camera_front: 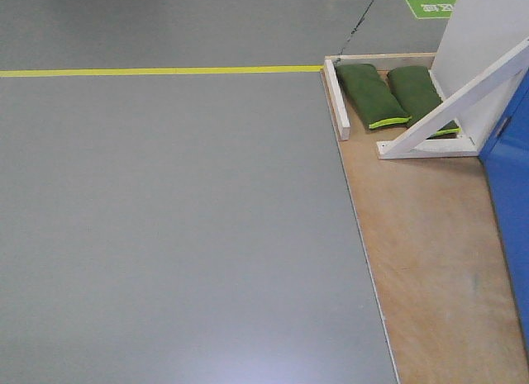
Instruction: Move to blue door and open it
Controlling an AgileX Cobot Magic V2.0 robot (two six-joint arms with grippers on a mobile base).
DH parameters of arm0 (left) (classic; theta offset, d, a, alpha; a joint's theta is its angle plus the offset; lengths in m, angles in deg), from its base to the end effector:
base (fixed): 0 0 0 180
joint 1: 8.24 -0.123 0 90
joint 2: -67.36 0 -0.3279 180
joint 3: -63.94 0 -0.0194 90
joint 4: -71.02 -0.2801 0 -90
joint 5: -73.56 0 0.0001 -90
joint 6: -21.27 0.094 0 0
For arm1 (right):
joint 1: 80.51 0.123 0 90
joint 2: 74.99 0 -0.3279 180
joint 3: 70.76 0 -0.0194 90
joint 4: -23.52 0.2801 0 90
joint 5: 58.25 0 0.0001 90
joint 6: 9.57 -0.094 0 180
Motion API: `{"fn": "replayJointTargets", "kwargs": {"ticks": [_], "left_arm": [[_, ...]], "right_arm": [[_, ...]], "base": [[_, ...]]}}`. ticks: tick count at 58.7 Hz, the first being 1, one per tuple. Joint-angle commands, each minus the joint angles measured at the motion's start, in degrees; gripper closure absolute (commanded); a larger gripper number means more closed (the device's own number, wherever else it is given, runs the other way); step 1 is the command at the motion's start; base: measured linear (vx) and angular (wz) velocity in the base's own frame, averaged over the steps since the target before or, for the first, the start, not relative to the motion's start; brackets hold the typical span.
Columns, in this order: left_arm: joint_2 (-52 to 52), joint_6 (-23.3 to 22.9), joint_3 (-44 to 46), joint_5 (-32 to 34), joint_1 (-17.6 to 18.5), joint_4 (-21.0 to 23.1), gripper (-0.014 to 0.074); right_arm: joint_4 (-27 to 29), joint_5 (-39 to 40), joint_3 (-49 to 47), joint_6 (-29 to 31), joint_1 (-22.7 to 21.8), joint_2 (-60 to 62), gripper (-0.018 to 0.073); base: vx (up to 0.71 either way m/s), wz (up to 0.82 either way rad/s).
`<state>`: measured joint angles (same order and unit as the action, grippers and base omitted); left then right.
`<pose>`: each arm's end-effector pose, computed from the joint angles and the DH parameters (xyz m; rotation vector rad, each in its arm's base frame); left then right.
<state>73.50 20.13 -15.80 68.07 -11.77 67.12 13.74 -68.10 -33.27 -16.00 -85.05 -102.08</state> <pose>0.0458 0.0034 0.1952 -0.0160 1.5951 0.0904 0.0429 -0.0062 0.4354 0.0400 1.2973 -0.1346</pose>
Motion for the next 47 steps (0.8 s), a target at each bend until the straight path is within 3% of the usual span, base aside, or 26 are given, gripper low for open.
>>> {"fn": "replayJointTargets", "kwargs": {"ticks": [1,12,19,31,47], "left_arm": [[-0.8,-0.4,1.2,4.8,0.0,0.1,0.0524],[-0.8,-0.4,1.2,4.8,0.0,0.1,0.0524],[-0.8,-0.4,1.2,4.8,0.0,0.1,0.0524],[-0.8,-0.4,1.2,4.8,0.0,0.1,0.0524],[-0.8,-0.4,1.2,4.8,0.0,0.1,0.0524]], "right_arm": [[0.7,6.8,-8.5,0.0,-0.2,-6.7,0.0561],[2.8,7.8,-25.3,0.0,-0.3,-19.7,0.0561],[5.5,7.8,-35.8,0.0,-3.0,-26.2,0.0561],[15.6,7.9,-47.6,0.0,-14.3,-34.1,0.0561],[31.3,13.0,-49.9,0.0,-33.3,-39.6,0.0561]], "base": [[0.00,0.00],[0.00,0.00],[0.00,0.00],[0.00,0.00],[0.00,0.00]]}}
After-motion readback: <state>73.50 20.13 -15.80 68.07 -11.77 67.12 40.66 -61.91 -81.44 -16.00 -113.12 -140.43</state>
